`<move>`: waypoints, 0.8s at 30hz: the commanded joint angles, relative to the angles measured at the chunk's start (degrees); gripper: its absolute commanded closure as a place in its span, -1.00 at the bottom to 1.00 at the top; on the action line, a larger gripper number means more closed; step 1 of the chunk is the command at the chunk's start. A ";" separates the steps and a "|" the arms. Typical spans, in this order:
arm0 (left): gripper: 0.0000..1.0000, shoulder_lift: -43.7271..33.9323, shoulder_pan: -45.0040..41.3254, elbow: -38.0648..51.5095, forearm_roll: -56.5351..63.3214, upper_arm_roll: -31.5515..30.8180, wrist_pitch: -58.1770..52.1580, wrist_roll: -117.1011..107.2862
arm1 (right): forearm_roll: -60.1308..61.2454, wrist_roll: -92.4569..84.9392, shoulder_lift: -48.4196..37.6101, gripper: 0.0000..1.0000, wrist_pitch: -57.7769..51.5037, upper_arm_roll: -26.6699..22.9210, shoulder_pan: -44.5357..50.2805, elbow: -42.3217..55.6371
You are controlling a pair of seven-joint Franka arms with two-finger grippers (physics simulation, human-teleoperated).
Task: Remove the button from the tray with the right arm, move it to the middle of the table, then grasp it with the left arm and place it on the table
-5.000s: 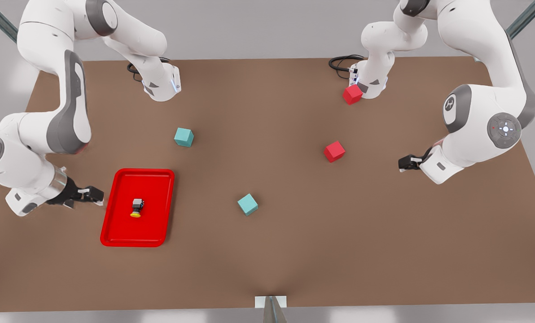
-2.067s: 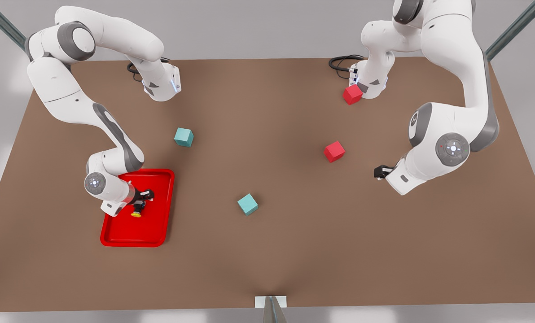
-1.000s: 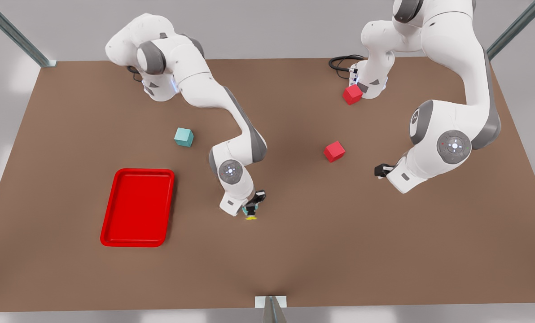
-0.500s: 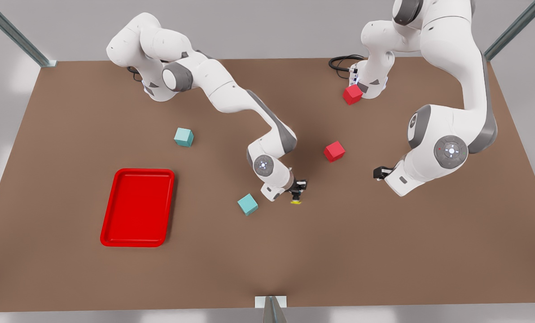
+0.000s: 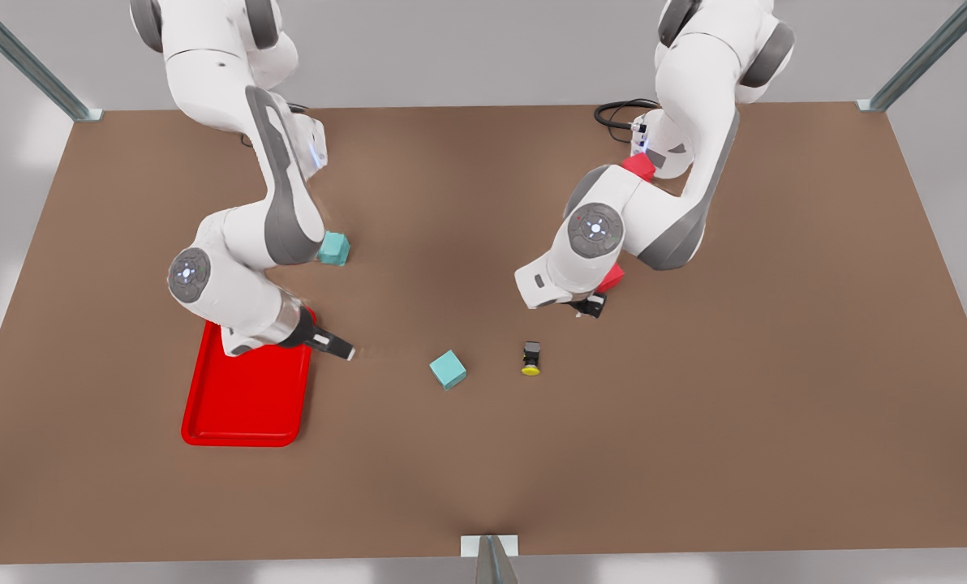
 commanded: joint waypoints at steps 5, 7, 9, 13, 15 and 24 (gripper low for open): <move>-1.00 8.84 -0.33 -0.16 7.24 0.78 13.65 -34.02 | -19.94 -27.93 -12.33 -1.00 -22.91 7.38 -20.03 0.97; -1.00 9.11 -0.42 0.01 6.98 0.60 14.27 -33.40 | -22.31 -28.20 -14.71 -1.00 -24.14 23.58 -36.32 1.24; -1.00 10.07 -0.42 0.01 6.98 0.34 16.11 -32.97 | -22.22 -30.39 -13.83 -1.00 -25.64 23.22 -36.67 3.52; -1.00 14.82 -0.51 -0.78 6.98 -0.01 21.82 -21.81 | -23.01 -30.22 -12.34 -1.00 -26.08 23.84 -35.53 7.21; -1.00 16.93 -0.77 -0.69 6.89 -0.10 22.53 -13.28 | -22.40 -30.39 -10.93 -1.00 -25.72 23.84 -35.53 7.30; -1.00 13.68 -1.12 -13.26 7.07 -0.10 32.20 -9.58 | -22.31 -29.95 -7.33 -1.00 -22.47 23.75 -37.02 7.39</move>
